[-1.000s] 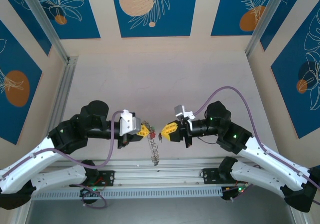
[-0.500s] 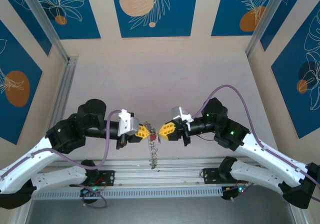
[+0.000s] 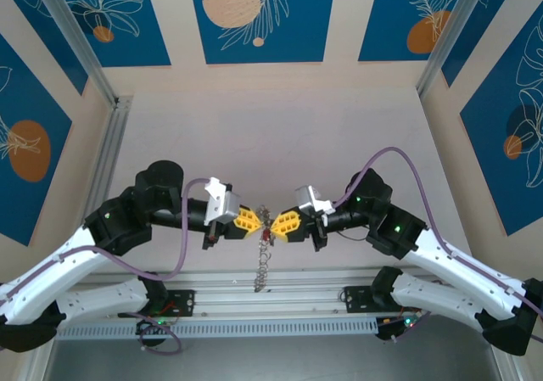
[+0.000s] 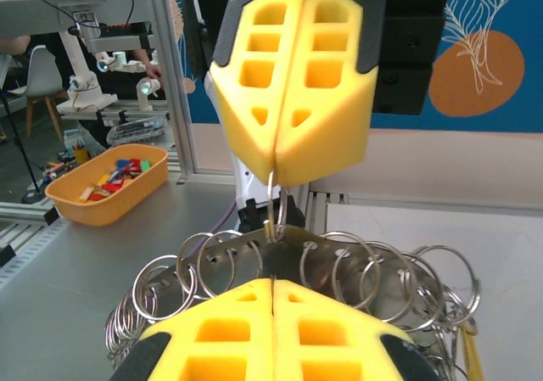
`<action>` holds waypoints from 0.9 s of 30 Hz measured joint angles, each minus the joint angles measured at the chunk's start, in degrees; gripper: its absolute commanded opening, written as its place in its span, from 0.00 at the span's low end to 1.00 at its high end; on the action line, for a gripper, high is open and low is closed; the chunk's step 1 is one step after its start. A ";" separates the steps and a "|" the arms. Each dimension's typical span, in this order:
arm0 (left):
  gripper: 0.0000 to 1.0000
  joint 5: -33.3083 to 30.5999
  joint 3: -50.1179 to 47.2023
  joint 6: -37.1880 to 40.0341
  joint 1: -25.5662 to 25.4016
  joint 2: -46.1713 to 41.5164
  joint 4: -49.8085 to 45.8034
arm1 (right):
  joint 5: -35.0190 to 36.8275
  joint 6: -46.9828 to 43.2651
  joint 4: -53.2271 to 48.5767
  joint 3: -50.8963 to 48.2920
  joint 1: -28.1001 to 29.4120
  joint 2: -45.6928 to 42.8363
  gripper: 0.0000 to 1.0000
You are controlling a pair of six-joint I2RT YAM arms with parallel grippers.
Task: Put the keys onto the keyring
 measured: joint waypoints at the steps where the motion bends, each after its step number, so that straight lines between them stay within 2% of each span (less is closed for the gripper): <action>1: 0.00 0.22 0.22 -0.20 0.04 0.24 0.31 | 0.42 -0.28 0.07 -0.13 0.26 -0.35 0.00; 8: 0.00 0.28 0.35 -1.25 0.15 1.79 1.18 | 4.28 -1.66 0.52 -1.53 2.14 -1.88 0.00; 19: 0.00 0.28 0.35 -1.27 0.31 2.51 1.97 | 14.60 -2.03 2.51 -4.48 2.80 -6.34 0.00; 27: 0.00 0.31 0.35 -1.27 0.52 2.51 2.25 | 16.13 -2.01 3.76 -4.52 2.80 -6.43 0.00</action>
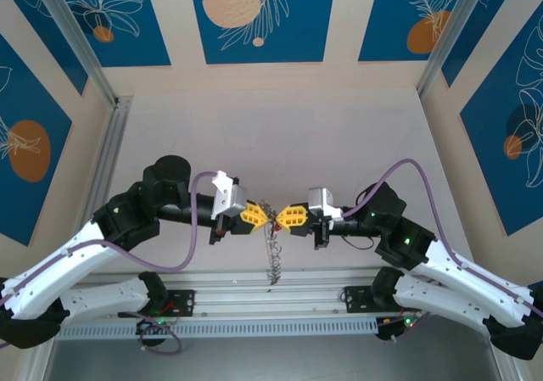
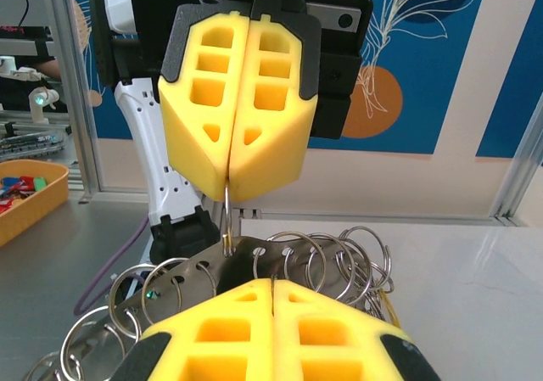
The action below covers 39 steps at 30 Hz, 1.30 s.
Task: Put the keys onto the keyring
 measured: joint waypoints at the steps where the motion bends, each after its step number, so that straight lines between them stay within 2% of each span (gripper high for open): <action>1: 0.00 -0.02 0.00 0.00 0.02 0.00 0.04 | 0.00 0.00 0.11 0.00 0.00 0.00 0.00; 39: 0.00 -1.38 0.00 0.02 0.39 -0.11 0.90 | -2.40 4.98 2.47 -0.02 -1.31 0.00 0.00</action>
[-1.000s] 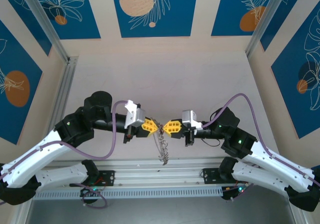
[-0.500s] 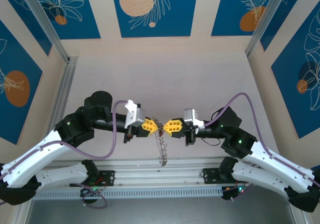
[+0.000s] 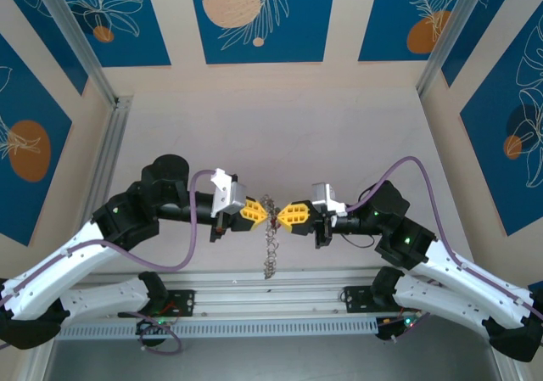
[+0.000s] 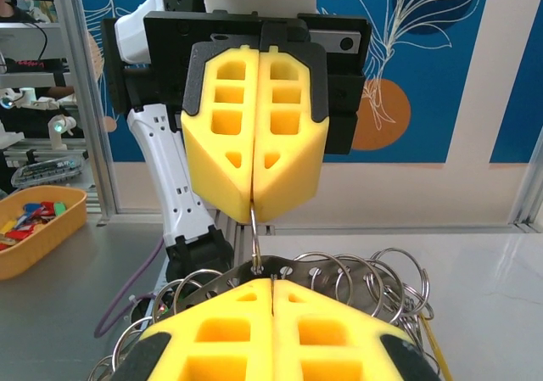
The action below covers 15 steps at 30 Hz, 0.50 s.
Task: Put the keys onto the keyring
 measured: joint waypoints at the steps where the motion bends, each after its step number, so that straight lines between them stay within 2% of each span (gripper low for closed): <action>1: 0.00 0.00 0.00 0.00 0.00 0.00 0.07 | 0.00 0.04 0.00 0.00 0.00 0.00 0.00; 15: 0.00 0.00 0.00 0.00 0.00 -0.04 0.15 | -0.46 0.85 0.22 0.00 0.00 0.02 0.00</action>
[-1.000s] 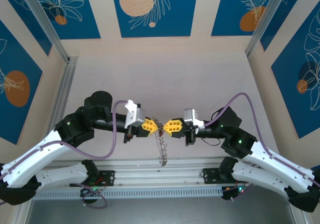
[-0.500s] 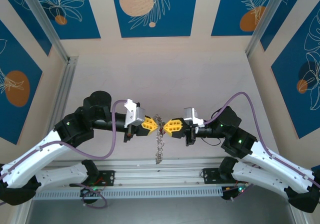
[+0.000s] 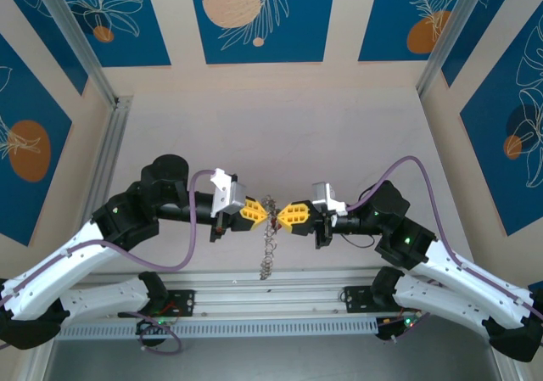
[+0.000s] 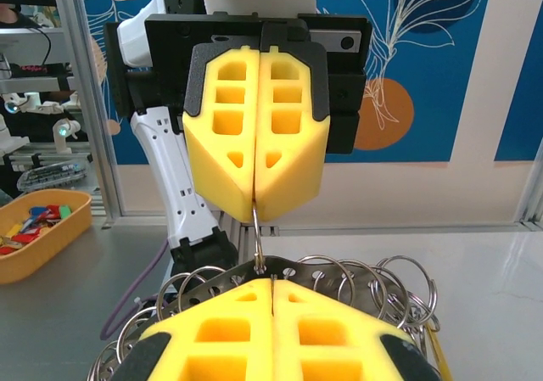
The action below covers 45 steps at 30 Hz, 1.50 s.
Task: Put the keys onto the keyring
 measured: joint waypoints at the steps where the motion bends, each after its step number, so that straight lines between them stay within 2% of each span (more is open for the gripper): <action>1: 0.00 0.00 0.00 0.00 0.00 0.00 0.00 | -0.09 0.02 0.00 0.00 0.00 0.00 0.00; 45: 0.00 0.02 0.00 0.00 0.00 0.50 0.00 | -3.30 1.57 0.87 0.00 -1.31 -0.33 0.00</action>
